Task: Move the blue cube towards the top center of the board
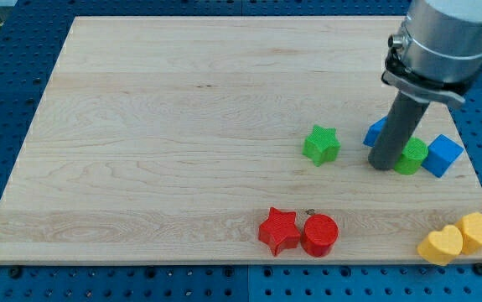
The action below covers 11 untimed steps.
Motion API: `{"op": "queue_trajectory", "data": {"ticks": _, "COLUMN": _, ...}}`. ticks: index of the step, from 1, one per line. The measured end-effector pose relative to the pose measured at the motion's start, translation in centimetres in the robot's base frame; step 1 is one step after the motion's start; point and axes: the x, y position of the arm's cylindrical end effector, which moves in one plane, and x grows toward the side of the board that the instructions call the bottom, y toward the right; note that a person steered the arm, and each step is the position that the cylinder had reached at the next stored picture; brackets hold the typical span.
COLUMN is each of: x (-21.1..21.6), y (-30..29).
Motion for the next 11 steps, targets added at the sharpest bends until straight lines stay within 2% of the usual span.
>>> {"op": "queue_trajectory", "data": {"ticks": 1, "x": 2.8, "y": 0.2}}
{"op": "queue_trajectory", "data": {"ticks": 2, "x": 4.0, "y": 3.3}}
{"op": "queue_trajectory", "data": {"ticks": 3, "x": 3.4, "y": 6.3}}
{"op": "queue_trajectory", "data": {"ticks": 5, "x": -2.5, "y": 7.4}}
{"op": "queue_trajectory", "data": {"ticks": 6, "x": -0.1, "y": 8.4}}
{"op": "queue_trajectory", "data": {"ticks": 7, "x": 0.3, "y": 11.2}}
{"op": "queue_trajectory", "data": {"ticks": 8, "x": -3.9, "y": 10.7}}
{"op": "queue_trajectory", "data": {"ticks": 10, "x": -14.2, "y": 0.2}}
{"op": "queue_trajectory", "data": {"ticks": 11, "x": -15.1, "y": 1.1}}
